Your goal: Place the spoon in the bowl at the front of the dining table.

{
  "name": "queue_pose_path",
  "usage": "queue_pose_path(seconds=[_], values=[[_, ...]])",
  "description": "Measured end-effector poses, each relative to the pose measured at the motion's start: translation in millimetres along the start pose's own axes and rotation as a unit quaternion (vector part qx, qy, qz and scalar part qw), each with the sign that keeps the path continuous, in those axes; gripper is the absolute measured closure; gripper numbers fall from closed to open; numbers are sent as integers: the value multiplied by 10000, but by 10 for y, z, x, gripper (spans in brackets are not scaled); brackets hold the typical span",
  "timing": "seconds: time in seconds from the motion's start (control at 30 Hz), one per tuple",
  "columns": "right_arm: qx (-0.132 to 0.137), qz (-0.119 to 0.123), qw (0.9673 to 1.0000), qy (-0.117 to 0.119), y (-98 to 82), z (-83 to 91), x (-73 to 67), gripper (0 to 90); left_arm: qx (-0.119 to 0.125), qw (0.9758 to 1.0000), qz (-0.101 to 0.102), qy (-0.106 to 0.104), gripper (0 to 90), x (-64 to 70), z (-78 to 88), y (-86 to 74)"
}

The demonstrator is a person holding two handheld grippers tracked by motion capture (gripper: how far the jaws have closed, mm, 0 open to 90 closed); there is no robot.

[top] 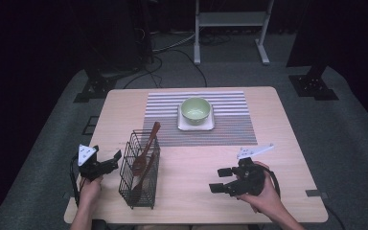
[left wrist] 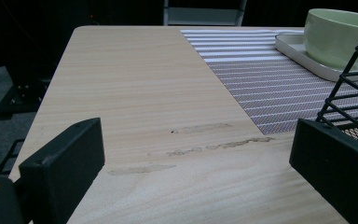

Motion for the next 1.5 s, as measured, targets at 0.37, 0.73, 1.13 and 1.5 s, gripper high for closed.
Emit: queue_pose_path(seconds=[0.37, 0.73, 1.13, 1.5], values=[[-111, 302, 9995, -77, 177, -71, -194, 164, 27, 10000, 31, -13, 22, -3, 4, 2], [-99, 400, 9991, -21, 335, -110, -296, 164, 27, 10000, 33, -6, 23, -4, 4, 2], [-316, 530, 9981, 72, 400, -226, -419, 164, 15, 10000, 21, -11, 22, -2, 1, 1], [-397, 659, 9968, 215, 538, -271, -559, 165, 25, 10000, 31, -19, 23, -4, 4, 2]])
Point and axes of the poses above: each handheld gripper's, and its own axes: z roughly backward along the jaws, y roughly out of its top, x roughly to its right, the point moved 9 cm from there along -z, roughly forward along the jaws, and after that the axes turned 15 degrees about -y, right-handed, at the moved point
